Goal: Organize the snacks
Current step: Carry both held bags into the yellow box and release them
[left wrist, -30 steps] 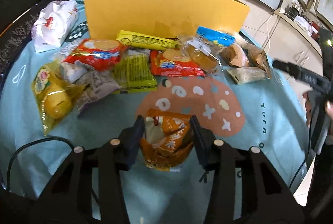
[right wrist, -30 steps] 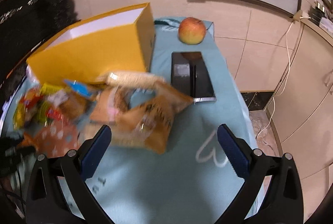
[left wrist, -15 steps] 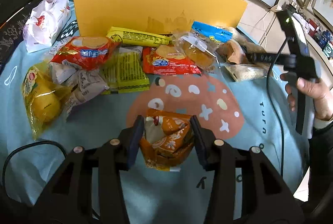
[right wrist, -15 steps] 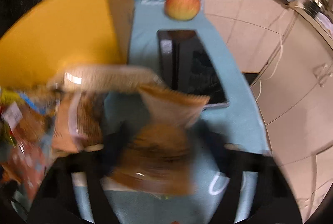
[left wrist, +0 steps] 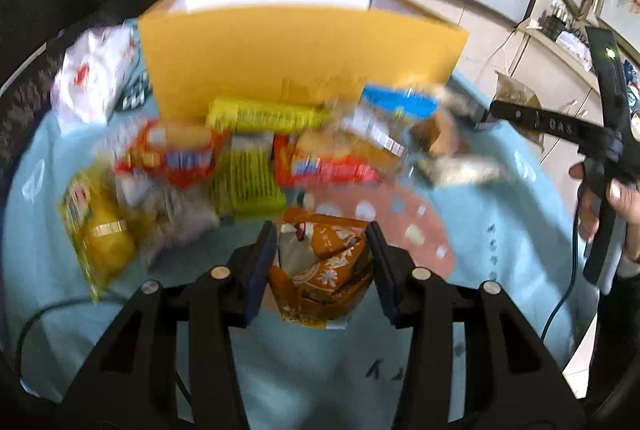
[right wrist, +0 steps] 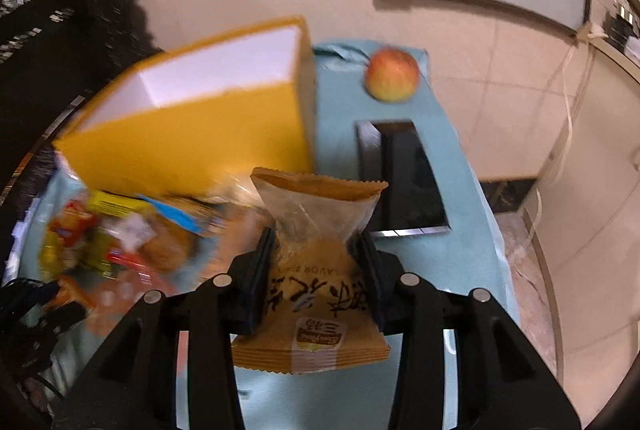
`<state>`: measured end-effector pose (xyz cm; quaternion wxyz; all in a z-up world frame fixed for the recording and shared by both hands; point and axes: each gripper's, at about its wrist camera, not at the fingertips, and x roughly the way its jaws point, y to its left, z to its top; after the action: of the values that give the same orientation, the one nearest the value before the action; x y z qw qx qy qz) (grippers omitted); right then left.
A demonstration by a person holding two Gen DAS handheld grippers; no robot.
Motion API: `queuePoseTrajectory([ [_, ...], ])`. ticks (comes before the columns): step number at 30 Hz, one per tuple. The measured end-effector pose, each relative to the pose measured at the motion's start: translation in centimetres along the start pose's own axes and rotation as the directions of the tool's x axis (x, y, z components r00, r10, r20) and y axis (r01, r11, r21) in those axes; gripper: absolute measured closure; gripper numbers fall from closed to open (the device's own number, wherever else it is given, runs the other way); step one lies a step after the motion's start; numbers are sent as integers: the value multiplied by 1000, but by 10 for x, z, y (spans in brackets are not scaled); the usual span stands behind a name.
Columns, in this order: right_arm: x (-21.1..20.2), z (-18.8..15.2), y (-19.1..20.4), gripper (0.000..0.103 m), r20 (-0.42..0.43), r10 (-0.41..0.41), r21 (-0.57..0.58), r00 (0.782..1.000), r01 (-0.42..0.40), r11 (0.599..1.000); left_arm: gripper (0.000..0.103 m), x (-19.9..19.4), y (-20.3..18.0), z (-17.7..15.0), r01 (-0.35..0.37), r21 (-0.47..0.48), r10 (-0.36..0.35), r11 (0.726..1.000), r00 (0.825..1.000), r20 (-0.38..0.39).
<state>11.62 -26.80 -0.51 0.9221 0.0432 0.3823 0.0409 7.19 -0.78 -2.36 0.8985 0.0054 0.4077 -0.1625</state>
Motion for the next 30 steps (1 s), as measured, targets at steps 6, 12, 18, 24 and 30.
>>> queuePoseTrajectory([
  [6, -35, 21, 31, 61, 86, 109, -69, 990, -104, 992, 57, -17, -8, 50, -1, 5, 1, 1000, 996, 92],
  [12, -39, 62, 56, 61, 151, 165, -115, 975, -149, 982, 57, -15, -14, 106, -35, 5, 34, 999, 988, 152],
  [18, -11, 102, 69, 61, 175, 162, -104, 971, -145, 984, 57, 3, -6, 165, -84, -44, 91, 995, 979, 181],
  [24, 33, 124, 71, 61, 150, 147, -76, 978, -137, 988, 57, 42, 15, 198, -134, -115, 150, 984, 978, 144],
  [30, 63, 133, 68, 43, 117, 108, -45, 987, -103, 994, 17, 79, 32, 211, -208, -175, 221, 962, 973, 59],
])
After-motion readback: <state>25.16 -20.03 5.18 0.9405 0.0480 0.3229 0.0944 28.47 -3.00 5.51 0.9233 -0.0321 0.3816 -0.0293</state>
